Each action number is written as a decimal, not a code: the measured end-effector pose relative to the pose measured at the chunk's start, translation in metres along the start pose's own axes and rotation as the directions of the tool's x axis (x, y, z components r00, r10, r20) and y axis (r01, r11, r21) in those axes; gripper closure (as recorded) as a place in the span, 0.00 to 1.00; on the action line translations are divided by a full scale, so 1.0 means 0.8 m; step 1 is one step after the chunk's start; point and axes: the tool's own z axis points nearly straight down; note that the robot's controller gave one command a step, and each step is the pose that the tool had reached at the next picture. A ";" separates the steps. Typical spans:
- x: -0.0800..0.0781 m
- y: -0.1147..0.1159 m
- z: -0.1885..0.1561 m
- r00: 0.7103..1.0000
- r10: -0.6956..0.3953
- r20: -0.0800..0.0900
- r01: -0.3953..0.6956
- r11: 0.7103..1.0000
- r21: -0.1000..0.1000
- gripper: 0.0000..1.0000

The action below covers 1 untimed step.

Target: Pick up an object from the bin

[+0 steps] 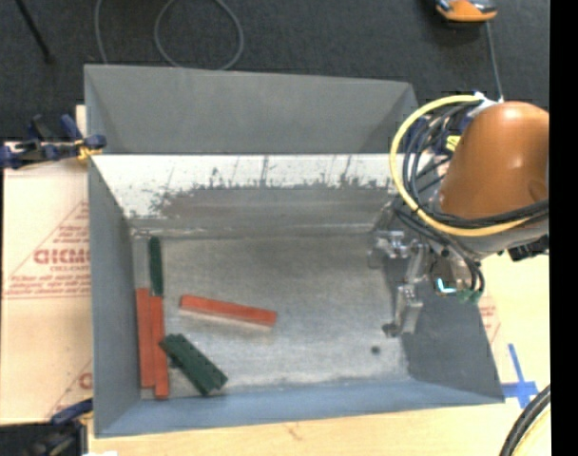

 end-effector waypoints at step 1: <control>-0.018 0.044 0.154 0.994 0.108 0.000 -0.108 0.994 -0.002 0.00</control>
Offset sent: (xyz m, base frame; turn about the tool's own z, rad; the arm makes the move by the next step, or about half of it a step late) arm 0.0146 0.0342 -0.1192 0.1103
